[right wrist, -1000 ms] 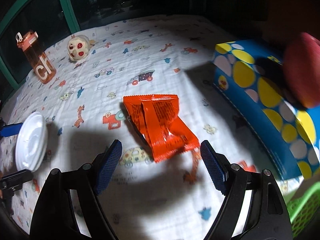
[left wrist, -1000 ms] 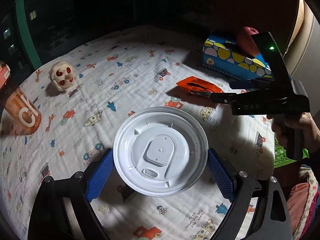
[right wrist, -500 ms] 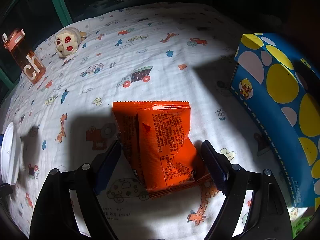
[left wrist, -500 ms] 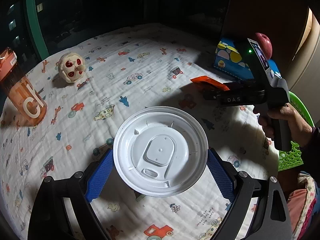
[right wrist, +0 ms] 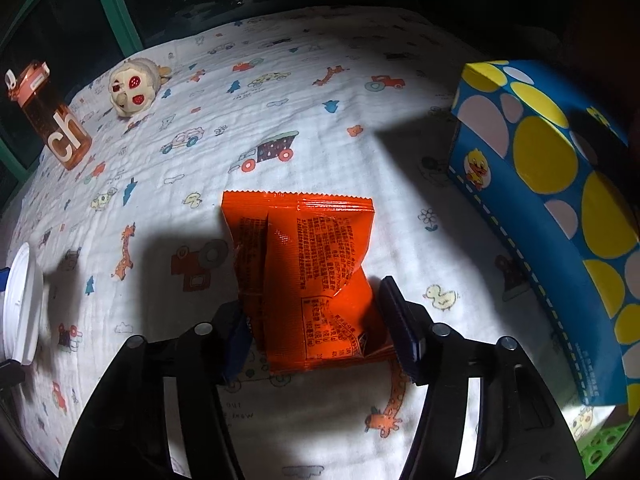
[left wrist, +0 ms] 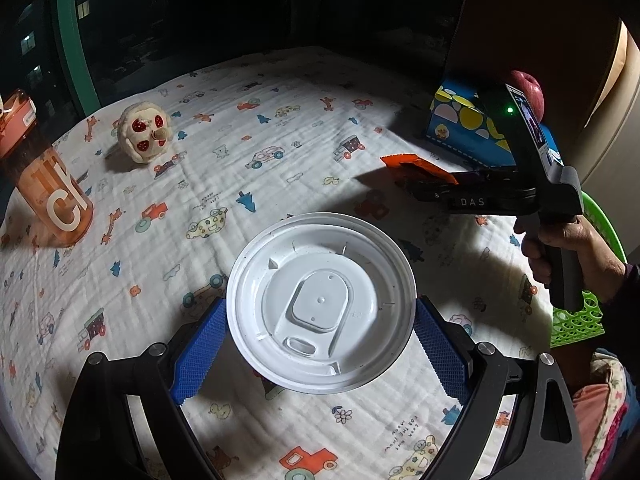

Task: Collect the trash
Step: 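Carry the orange bag and lid over the basket and open both tools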

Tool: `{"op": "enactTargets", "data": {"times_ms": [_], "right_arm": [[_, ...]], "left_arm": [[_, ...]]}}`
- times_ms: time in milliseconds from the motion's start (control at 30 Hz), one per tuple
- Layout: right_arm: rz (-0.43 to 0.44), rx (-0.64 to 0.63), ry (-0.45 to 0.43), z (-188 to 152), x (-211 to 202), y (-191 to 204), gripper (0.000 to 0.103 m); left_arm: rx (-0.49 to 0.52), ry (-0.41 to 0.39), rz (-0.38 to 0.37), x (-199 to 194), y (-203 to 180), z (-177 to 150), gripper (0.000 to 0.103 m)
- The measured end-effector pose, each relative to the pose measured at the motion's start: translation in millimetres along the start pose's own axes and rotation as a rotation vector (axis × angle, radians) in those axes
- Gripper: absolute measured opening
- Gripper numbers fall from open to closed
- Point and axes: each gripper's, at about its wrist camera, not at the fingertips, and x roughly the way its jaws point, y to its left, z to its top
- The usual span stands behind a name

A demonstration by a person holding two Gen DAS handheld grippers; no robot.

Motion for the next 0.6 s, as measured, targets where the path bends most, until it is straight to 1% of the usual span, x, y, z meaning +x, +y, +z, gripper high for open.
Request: {"op": "enactTargets", "data": {"times_ms": [100,267,333,600], "right_arm": [[0.016,0.012,-0.010,-5,-7,0,0.053],[0.034,0.022,-0.039,-16,-25,4,0.051],[0.037,0.022,-0.047,-21,-34,6,0.047],[0.028,0.034,-0.106,-40,-83,10,0.047]], "left_arm": [[0.006,-0.004,0.002,-3,-3,0,0.088],[0.009,-0.013,-0.002,-9,-11,0,0.088],[0.011,-0.018,-0.004,-12,-15,0,0.088],[0.024,-0.046,-0.035,-24,-34,0,0.088]]}}
